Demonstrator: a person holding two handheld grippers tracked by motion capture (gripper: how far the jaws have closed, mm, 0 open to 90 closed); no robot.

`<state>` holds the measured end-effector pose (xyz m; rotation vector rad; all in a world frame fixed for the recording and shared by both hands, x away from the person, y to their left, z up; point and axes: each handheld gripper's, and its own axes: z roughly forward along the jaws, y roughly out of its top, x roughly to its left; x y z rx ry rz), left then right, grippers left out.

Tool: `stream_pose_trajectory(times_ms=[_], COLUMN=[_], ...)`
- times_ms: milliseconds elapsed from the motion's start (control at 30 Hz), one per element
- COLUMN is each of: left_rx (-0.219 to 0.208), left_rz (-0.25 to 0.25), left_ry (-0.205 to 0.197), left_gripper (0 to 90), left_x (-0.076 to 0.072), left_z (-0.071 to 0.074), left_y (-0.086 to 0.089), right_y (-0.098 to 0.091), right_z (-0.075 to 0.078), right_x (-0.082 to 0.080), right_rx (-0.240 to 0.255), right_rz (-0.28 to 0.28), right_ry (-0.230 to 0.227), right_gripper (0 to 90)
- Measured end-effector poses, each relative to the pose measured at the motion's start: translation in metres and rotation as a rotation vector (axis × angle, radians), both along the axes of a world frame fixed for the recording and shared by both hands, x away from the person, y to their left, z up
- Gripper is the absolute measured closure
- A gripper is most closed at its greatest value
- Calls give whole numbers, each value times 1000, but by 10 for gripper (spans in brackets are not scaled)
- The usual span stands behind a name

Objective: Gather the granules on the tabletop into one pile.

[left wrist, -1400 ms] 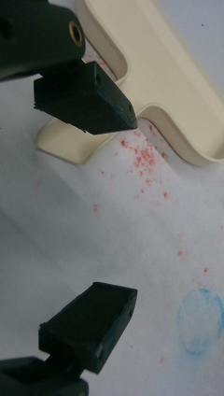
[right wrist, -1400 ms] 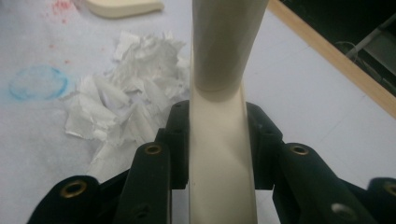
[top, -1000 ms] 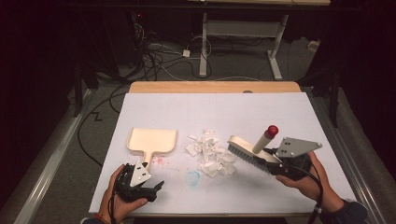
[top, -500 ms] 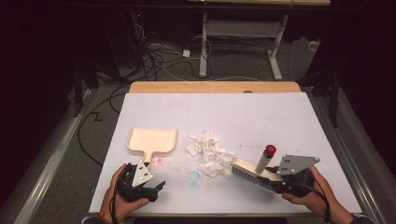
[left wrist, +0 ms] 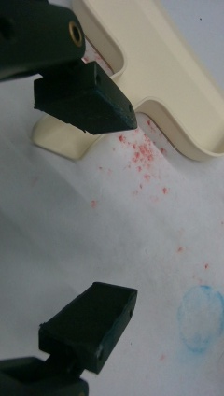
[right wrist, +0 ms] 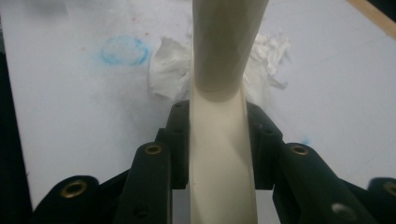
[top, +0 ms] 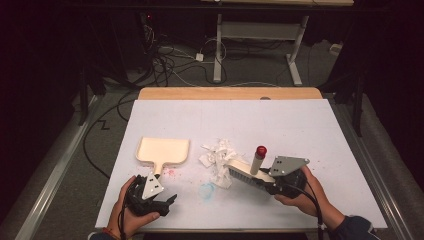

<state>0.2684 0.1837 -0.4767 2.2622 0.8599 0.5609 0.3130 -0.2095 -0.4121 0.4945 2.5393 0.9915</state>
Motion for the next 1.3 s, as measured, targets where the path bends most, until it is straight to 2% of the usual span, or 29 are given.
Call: stream_pose_trajectory(times_ms=[133, 267, 600, 767, 900, 967, 1067, 1167, 1300], left_rx=[-1, -8, -9, -7, -5, 0, -25, -28, -14], left_rz=[-2, 5, 11, 13, 16, 26, 43, 50, 43], left_ry=[-3, -9, -17, -15, -17, -26, -41, -45, -44], left_gripper=[163, 163, 163, 163, 163, 163, 163, 163, 163], left_x=[0, -1, -1, -1, -1, -2, -3, -3, -3], left_z=[0, 1, 3, 3, 4, 6, 9, 10, 9], left_y=[0, 3, 3, 3, 4, 6, 10, 12, 10], right_y=[7, 5, -7, -2, 10, 16, 26, 34, 37], right_z=[-1, 2, 30, 32, 26, 21, 10, 1, -6], right_x=[9, 7, -12, -19, -23, -23, -20, -12, 2], right_rx=[7, 17, 110, 135, 135, 113, 75, 37, 28], right_rz=[-1, 4, 24, 88, 171, 192, 217, 223, 196], right_ry=[-7, -5, -53, -31, 29, 52, 77, 87, 98], right_gripper=[681, 681, 681, 681, 681, 681, 681, 681, 681])
